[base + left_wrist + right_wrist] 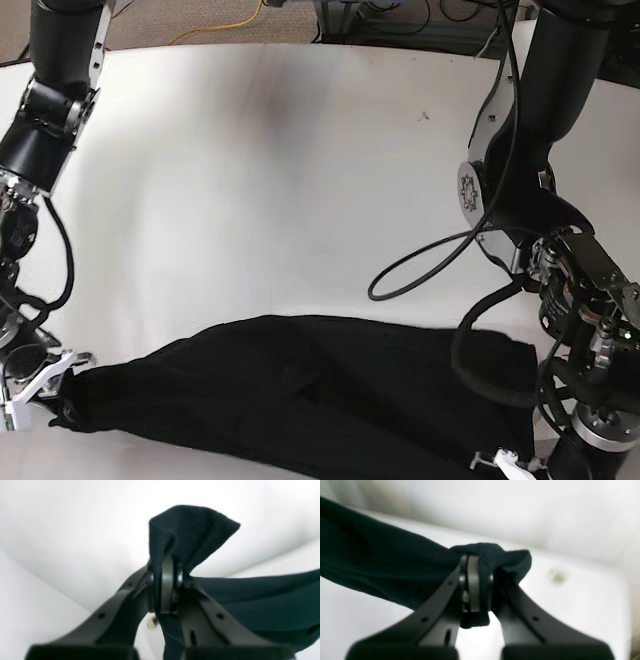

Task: Layout the t-shirt on the table in an organized manner, then fold the t-shirt properly
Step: 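Lift the shirt with both grippers and stretch it between them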

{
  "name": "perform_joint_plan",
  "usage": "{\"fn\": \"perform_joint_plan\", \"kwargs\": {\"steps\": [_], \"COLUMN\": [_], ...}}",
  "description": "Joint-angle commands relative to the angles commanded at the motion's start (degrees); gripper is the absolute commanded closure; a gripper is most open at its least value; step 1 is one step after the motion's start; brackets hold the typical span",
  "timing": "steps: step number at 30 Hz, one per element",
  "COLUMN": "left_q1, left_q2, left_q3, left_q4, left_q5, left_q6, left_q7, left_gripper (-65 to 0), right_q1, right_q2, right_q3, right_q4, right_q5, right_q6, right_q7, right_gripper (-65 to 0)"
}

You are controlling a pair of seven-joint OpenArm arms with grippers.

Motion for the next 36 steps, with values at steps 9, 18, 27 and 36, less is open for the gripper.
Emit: {"fn": "perform_joint_plan", "kwargs": {"steps": [9, 18, 27, 36], "left_q1": [-8.1, -1.9, 9.8, 27.9], "left_q2": [-0.2, -2.2, -2.3, -6.1], "left_q3": [-6.6, -9.1, -9.1, -9.2], "left_q4": [-6.6, -6.2, -1.0, 4.4], "left_q5": [-0.1, -0.4, -0.4, -0.4], "left_q6": [2.5, 2.3, 2.1, 2.1], "left_q7": [-0.3, 0.0, 1.9, 3.5], "left_gripper": [0.0, 0.0, 0.0, 0.0], "right_q1": [10.6, 4.6, -13.4, -35.0], "right_q2": [6.6, 8.4, 2.9, -7.3], "right_q3": [-3.4, 0.9, 11.6, 16.8], "right_q4": [-4.8, -5.5, 1.1, 9.0], "right_q5": [0.2, 0.3, 0.3, 0.3], "right_q6": [0.0, 3.08, 3.69, 3.69], "right_q7": [-1.6, -4.7, -11.0, -17.4], "right_gripper": [0.0, 0.0, 0.0, 0.0]}}
